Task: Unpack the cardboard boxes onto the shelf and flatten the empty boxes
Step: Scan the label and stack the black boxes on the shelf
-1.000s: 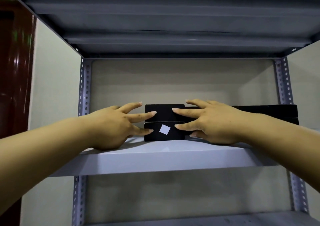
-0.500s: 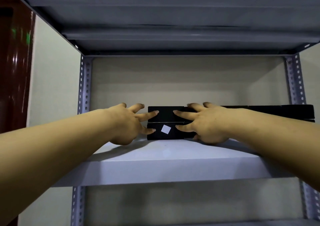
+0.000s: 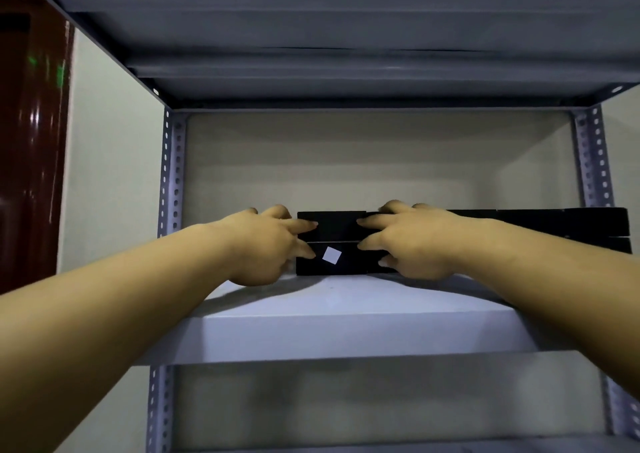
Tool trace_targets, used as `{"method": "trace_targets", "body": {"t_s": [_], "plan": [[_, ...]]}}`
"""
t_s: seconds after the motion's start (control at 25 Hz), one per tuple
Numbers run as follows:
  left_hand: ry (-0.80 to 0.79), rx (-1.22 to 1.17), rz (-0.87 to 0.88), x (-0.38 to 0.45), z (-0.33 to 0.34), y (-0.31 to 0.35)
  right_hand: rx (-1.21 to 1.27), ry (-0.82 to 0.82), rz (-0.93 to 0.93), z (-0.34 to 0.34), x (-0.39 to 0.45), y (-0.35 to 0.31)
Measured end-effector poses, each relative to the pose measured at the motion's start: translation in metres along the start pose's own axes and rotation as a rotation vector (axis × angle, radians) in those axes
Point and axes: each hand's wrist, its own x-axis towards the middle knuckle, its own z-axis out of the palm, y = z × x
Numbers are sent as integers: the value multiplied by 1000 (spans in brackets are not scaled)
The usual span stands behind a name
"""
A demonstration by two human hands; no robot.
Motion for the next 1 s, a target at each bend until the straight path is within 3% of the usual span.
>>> {"method": "trace_targets", "body": {"t_s": [0.32,0.44,0.64,0.8,1.0], "plan": [[550,-519,-181,-31,-15,15,533,402,173,-14,-32,-7],[777,-754,-168,-51,-20,28,790,583,194,-17,-48,-21],[1031,-917,-158,-94,-21,51,1142,855,185,-30,-84,-67],[1116,-1032,-150,-136,-12,73,1259,935,167,-37,-113,-103],[1006,-1161,-134,-184,16,102,1379,878,174,-24,-144,-152]]}}
